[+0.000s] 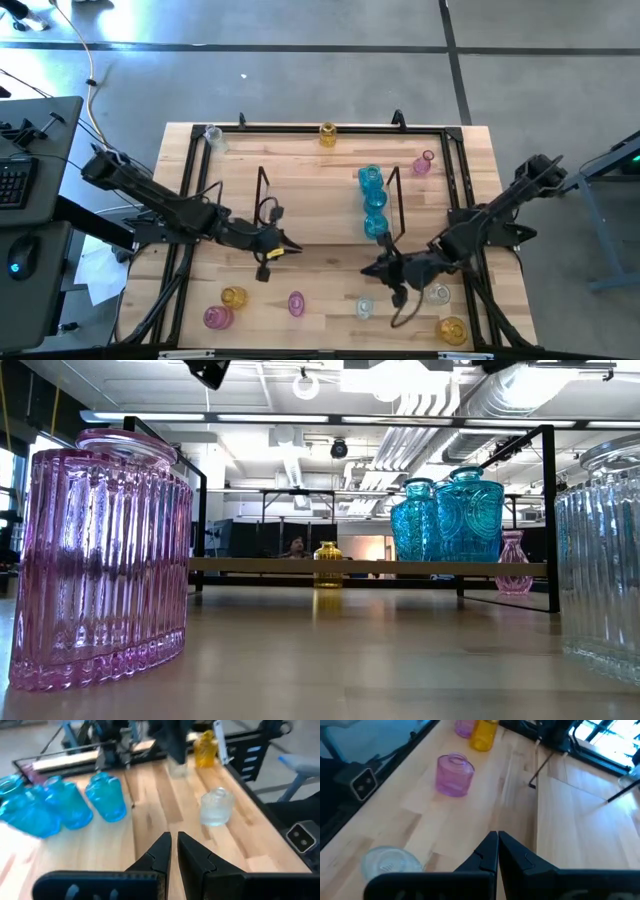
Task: Sort vases onto shelf
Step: Put the top transparent vase on the shelf
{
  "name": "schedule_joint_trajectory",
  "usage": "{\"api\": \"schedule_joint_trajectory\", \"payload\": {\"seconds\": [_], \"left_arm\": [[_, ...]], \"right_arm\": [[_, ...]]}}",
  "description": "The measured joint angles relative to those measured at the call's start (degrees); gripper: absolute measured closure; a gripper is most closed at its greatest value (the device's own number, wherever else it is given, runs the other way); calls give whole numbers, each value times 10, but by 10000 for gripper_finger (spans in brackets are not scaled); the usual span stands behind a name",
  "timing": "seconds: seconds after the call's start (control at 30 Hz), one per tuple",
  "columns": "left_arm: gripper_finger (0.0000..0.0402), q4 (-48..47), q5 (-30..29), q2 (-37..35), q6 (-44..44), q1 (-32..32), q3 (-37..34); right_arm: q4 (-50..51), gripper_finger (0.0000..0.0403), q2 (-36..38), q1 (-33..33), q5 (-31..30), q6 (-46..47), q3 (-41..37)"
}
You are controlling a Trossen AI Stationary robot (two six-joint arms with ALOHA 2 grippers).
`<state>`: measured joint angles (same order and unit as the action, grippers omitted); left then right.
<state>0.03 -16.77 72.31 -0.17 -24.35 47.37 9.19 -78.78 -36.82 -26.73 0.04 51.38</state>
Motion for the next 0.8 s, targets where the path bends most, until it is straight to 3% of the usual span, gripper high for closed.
{"api": "schedule_joint_trajectory", "payload": {"seconds": [0.1, 0.27, 0.37, 0.6, 0.8], "left_arm": [[381, -91, -48, 0, -28, -2, 47], [381, -252, -187, -3, -60, 7, 126], [381, -347, -228, -13, -80, 30, 170], [390, -449, -195, -82, -122, 148, 191], [400, -497, -133, -120, -119, 285, 191]], "right_arm": [[-1, 403, 0, -29, -28, 0, 0], [-1, 403, 0, -67, -58, 14, 0], [2, 403, 0, -86, -61, 26, 0], [2, 403, 0, -101, -63, 60, -16], [-86, 403, 0, -93, -64, 67, -88]]}}
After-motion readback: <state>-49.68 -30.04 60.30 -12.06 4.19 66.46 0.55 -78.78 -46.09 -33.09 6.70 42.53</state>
